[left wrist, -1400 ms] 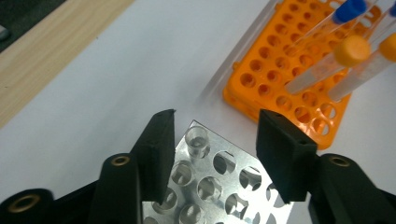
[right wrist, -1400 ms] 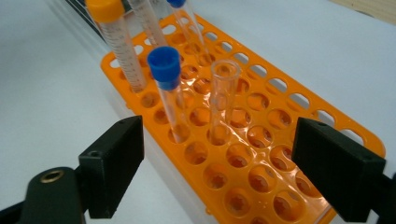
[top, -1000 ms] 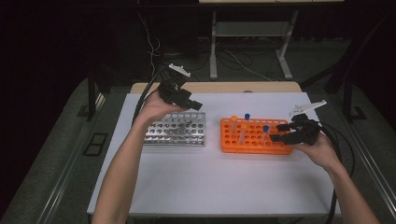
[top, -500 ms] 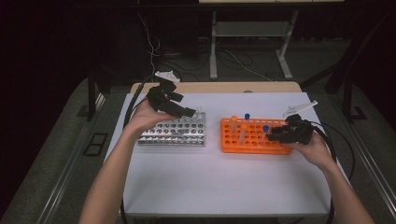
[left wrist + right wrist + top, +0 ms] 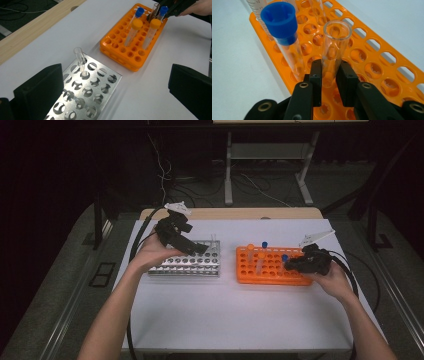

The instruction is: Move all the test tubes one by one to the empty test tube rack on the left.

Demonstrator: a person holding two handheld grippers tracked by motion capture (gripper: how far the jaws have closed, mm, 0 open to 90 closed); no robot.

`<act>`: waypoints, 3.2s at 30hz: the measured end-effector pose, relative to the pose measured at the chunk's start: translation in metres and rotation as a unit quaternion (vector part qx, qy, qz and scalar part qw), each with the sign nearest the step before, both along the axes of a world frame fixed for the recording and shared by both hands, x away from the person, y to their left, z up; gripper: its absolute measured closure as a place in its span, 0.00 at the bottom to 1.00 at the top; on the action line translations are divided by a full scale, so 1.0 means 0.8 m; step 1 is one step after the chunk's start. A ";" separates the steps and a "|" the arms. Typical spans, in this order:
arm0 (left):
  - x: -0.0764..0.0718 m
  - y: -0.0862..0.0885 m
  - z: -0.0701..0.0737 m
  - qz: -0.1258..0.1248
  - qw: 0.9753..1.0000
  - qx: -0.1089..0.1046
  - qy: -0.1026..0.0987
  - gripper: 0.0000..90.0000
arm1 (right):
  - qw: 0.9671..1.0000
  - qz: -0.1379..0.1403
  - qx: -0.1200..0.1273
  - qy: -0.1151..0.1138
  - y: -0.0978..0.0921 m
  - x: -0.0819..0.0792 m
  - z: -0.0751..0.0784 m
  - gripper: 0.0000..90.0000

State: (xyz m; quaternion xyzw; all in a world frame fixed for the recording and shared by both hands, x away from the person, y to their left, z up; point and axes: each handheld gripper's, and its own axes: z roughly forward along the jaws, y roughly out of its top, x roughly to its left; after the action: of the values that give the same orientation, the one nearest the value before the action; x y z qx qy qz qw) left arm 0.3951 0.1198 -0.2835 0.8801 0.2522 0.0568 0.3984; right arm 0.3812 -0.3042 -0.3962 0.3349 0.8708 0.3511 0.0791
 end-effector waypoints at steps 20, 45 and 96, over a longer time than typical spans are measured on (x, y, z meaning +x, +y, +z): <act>-0.012 -0.014 0.005 -0.024 1.000 0.010 -0.005 0.00 | 0.999 -0.009 -0.004 -0.041 -0.013 -0.010 0.089 0.83; -0.028 -0.058 0.033 -0.098 0.994 0.041 -0.011 0.01 | 0.987 0.147 -0.041 -0.059 0.120 -0.036 0.164 0.83; -0.021 -0.069 0.032 -0.198 0.975 0.100 0.028 0.82 | 0.977 0.213 -0.021 -0.003 0.213 -0.041 0.111 0.67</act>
State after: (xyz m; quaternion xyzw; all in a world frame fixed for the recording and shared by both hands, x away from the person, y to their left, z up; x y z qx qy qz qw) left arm 0.3782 0.0649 -0.2581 0.9490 0.0772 -0.0225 0.3050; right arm 0.3483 -0.1337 -0.3074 0.1393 0.9290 0.3426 0.0118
